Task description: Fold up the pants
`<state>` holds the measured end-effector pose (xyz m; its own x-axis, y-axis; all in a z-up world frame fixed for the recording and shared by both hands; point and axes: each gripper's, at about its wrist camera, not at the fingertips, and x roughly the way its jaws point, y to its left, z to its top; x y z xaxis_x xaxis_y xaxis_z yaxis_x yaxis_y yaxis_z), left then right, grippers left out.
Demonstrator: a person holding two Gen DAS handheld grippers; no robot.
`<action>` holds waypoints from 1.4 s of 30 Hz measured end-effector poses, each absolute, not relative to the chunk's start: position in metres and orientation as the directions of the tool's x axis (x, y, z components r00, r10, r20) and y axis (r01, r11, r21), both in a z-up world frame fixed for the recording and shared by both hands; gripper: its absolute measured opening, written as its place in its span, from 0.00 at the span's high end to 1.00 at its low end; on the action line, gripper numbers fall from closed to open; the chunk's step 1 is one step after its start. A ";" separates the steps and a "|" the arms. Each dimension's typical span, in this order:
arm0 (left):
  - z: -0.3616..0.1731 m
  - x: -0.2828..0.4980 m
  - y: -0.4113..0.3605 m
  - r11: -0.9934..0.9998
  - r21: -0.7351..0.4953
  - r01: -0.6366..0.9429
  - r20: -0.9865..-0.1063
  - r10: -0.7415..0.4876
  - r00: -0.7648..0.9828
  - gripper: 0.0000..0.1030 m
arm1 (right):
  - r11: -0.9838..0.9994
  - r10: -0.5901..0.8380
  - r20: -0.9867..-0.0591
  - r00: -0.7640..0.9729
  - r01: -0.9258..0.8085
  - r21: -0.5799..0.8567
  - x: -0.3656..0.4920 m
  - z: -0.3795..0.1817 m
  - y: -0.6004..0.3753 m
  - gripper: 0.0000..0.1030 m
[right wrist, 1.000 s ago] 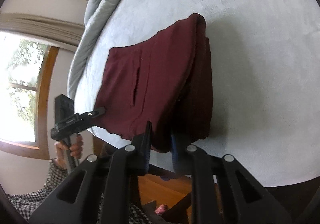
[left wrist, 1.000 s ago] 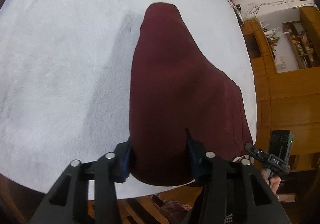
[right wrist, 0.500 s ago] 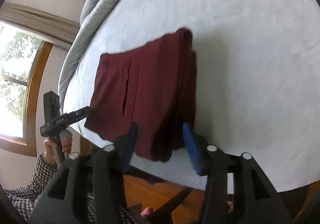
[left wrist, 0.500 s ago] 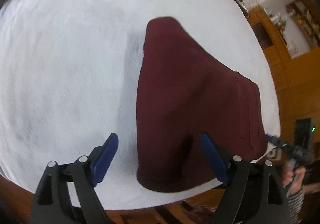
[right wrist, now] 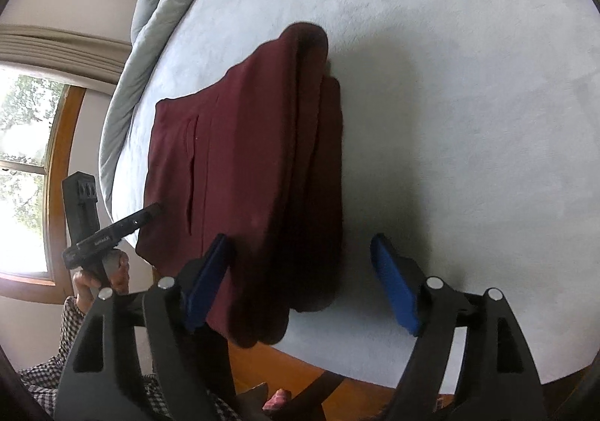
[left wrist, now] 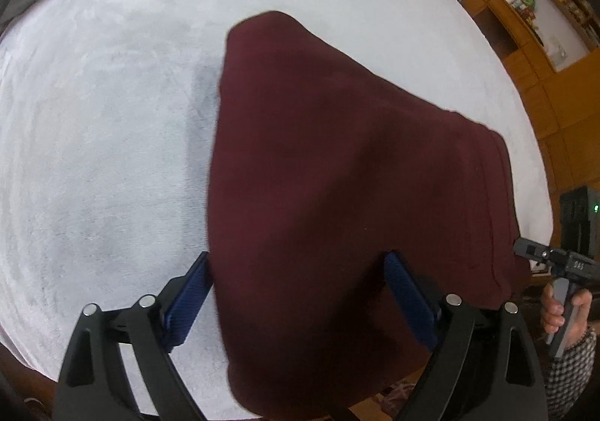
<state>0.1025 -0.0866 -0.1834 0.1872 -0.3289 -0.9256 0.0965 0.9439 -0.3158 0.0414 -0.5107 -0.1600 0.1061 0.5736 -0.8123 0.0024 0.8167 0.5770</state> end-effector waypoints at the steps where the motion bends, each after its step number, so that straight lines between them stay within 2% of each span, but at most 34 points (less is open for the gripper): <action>1: -0.186 0.102 -0.091 0.945 -0.310 0.100 -0.928 -0.324 0.185 0.08 | 0.818 0.573 -0.813 0.104 0.000 0.576 0.042 -0.162 -0.508 0.23; 7: -0.200 0.109 -0.083 0.906 -0.420 0.060 -0.894 -0.424 0.144 0.07 | 0.777 0.628 -0.776 0.051 -0.006 0.629 0.053 -0.176 -0.491 0.21; 8: -0.201 0.110 -0.080 0.893 -0.448 0.047 -0.883 -0.450 0.136 0.08 | 0.769 0.638 -0.769 0.044 0.001 0.639 0.054 -0.180 -0.490 0.18; 11: -0.206 0.112 -0.071 0.865 -0.502 -0.006 -0.858 -0.497 0.130 0.18 | 0.739 0.673 -0.739 0.045 0.017 0.674 0.060 -0.190 -0.483 0.18; 12: -0.206 0.111 -0.070 0.866 -0.501 -0.011 -0.859 -0.495 0.127 0.22 | 0.734 0.677 -0.734 0.050 0.018 0.679 0.060 -0.191 -0.482 0.21; 13: -0.204 0.109 -0.069 0.870 -0.493 -0.005 -0.863 -0.488 0.129 0.30 | 0.732 0.679 -0.732 0.051 0.019 0.681 0.060 -0.190 -0.482 0.23; 14: -0.202 0.106 -0.066 0.872 -0.489 0.001 -0.865 -0.485 0.131 0.38 | 0.735 0.677 -0.734 0.053 0.008 0.678 0.059 -0.188 -0.482 0.31; 15: -0.200 0.106 -0.065 0.872 -0.489 0.006 -0.864 -0.485 0.136 0.42 | 0.733 0.679 -0.732 0.057 -0.003 0.680 0.058 -0.184 -0.482 0.42; 18: -0.196 0.097 -0.057 0.876 -0.482 0.010 -0.864 -0.477 0.160 0.55 | 0.715 0.698 -0.711 0.084 -0.028 0.698 0.052 -0.170 -0.487 0.59; 20: -0.188 0.091 -0.051 0.888 -0.459 0.025 -0.870 -0.456 0.187 0.64 | 0.699 0.714 -0.693 0.102 -0.035 0.715 0.050 -0.162 -0.486 0.63; 23: -0.175 0.088 -0.063 0.889 -0.456 0.040 -0.861 -0.452 0.233 0.69 | 0.715 0.698 -0.704 0.132 -0.083 0.694 0.047 -0.140 -0.479 0.65; 30: -0.139 0.100 -0.057 0.830 -0.555 0.048 -0.772 -0.537 0.341 0.72 | 0.708 0.707 -0.680 0.197 -0.191 0.680 0.070 -0.084 -0.469 0.66; 36: -0.101 0.138 -0.065 0.834 -0.541 0.107 -0.722 -0.527 0.448 0.72 | 0.710 0.704 -0.659 0.263 -0.243 0.661 0.118 -0.053 -0.484 0.66; 42: -0.119 0.187 -0.074 0.855 -0.511 0.085 -0.743 -0.489 0.456 0.71 | 0.725 0.688 -0.684 0.242 -0.205 0.657 0.184 -0.082 -0.491 0.66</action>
